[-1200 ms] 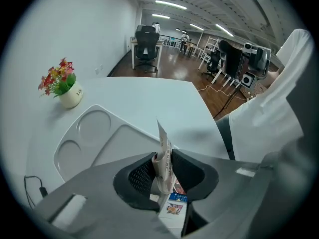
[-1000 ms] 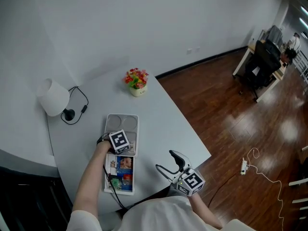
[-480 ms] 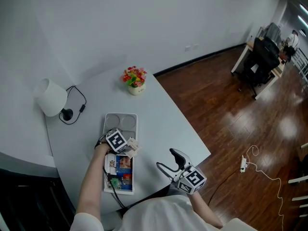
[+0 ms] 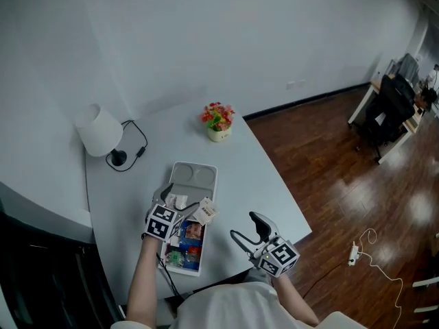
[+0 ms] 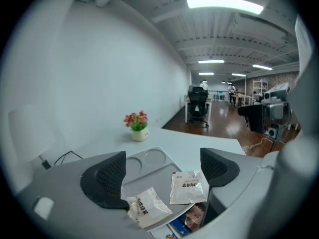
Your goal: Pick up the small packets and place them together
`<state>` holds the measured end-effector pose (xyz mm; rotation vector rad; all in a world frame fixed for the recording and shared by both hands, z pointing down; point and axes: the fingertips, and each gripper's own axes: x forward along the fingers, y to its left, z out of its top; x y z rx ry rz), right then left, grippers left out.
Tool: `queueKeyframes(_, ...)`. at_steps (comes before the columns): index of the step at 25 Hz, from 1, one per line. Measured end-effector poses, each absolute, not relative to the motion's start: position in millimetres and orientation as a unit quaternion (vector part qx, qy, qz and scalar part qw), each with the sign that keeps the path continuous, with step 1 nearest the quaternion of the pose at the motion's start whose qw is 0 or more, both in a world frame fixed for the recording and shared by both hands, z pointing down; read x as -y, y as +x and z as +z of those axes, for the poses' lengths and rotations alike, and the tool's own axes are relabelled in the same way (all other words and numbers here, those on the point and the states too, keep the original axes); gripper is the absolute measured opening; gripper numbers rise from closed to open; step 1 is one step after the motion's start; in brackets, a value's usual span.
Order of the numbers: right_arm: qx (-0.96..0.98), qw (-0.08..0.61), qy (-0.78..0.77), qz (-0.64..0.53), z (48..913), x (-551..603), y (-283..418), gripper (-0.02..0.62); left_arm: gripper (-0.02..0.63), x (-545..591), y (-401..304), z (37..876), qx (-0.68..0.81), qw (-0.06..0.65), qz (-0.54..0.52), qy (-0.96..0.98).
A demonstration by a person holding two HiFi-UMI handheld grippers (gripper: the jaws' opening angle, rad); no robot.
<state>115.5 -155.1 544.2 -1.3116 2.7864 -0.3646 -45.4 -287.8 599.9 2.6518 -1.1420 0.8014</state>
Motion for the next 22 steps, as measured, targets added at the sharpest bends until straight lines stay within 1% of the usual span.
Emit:
queueKeyframes(3,-0.905,0.024,-0.410,-0.107,536.9,156.6,102.5,0.353,0.471,261.6,-73.7,570.7,0.451,0.062,0.195,0.869)
queueKeyframes(7,-0.915,0.031,-0.393,-0.088,523.3,154.0,86.0,0.353,0.471,214.5,-107.0,541.1,0.523,0.078,0.087,0.844)
queueKeyframes(11,-0.921,0.034,-0.382,-0.067,511.2,149.4,73.1,0.353,0.469,172.1,-147.0,521.0,0.608,0.039,0.027,0.793)
queueKeyframes(13,-0.924,0.032,-0.376,-0.065,511.3,144.9,66.7,0.353,0.436,148.8,-160.0,514.7,0.631,0.027,0.008,0.775)
queueKeyframes(17,-0.929,0.015,-0.365,-0.057,520.1,135.7,55.8,0.353,0.435,112.7,-164.2,507.6,0.640,0.014,0.003,0.768)
queueKeyframes(19,-0.928,-0.006,-0.372,-0.027,520.7,132.8,52.7,0.353,0.432,103.9,-165.0,512.9,0.643,0.007,0.018,0.766)
queueKeyframes(22,-0.923,-0.029,-0.382,0.012,517.0,129.7,49.3,0.350,0.426,94.5,-170.1,529.5,0.648,0.020,0.030,0.761)
